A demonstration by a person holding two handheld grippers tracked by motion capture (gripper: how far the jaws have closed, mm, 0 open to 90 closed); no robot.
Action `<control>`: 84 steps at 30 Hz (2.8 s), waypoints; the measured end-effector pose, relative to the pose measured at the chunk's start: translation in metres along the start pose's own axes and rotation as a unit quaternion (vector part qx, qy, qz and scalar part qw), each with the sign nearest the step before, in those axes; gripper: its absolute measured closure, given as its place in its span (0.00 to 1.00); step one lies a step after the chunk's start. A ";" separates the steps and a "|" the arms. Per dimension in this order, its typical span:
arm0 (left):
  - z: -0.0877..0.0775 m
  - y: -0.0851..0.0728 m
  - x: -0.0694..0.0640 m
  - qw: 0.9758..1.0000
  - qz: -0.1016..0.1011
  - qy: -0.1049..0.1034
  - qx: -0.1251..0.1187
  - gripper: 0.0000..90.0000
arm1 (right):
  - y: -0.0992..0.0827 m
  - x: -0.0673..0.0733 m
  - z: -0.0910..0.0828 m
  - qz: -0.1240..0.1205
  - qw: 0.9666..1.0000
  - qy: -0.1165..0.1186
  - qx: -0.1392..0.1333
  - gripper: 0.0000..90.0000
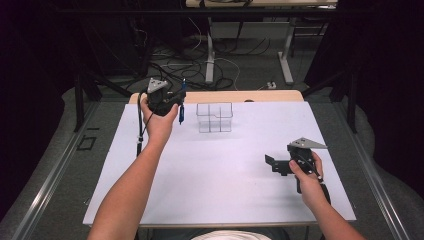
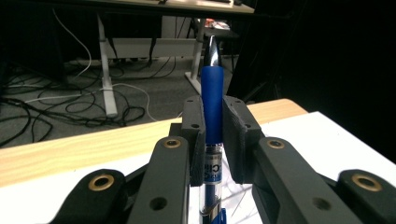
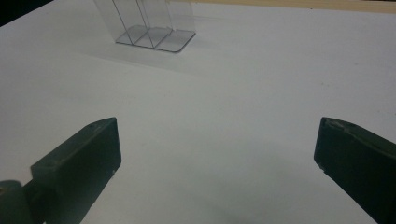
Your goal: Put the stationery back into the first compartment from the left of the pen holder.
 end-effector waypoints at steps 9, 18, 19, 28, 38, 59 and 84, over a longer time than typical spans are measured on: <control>0.017 0.010 -0.017 1.000 -0.005 -0.002 -0.023 0.89 | 0.001 0.002 -0.003 0.002 1.000 0.002 -0.007 0.00; 0.034 0.016 -0.031 1.000 0.007 -0.007 -0.026 0.89 | 0.001 0.002 -0.005 0.003 1.000 0.000 -0.009 0.00; 0.036 0.017 -0.032 1.000 0.007 -0.007 -0.028 0.89 | 0.000 0.002 -0.005 0.004 1.000 0.000 -0.010 0.00; 0.053 0.018 -0.038 0.999 0.006 -0.005 -0.036 0.89 | 0.001 0.002 -0.005 0.003 1.000 0.001 -0.011 0.00; 0.067 0.013 -0.037 0.999 0.003 0.006 -0.033 0.89 | 0.000 0.002 -0.005 0.004 1.000 0.003 -0.009 0.00; 0.084 0.000 -0.036 1.000 0.002 0.023 -0.018 0.89 | -0.001 0.003 -0.002 0.004 1.000 0.009 -0.003 0.00; 0.100 -0.026 -0.039 0.999 0.012 0.040 0.008 0.89 | -0.002 0.004 -0.002 0.006 1.000 0.011 -0.006 0.00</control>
Point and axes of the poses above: each handheld gripper's, and its own axes: z roughly forward along the jaws, y roughly out of its top, x roughly to its left, the point moved 3 cm from there along z, roughly forward along the jaws, and after that the axes turned 13 degrees about y, right-handed, at the moved point
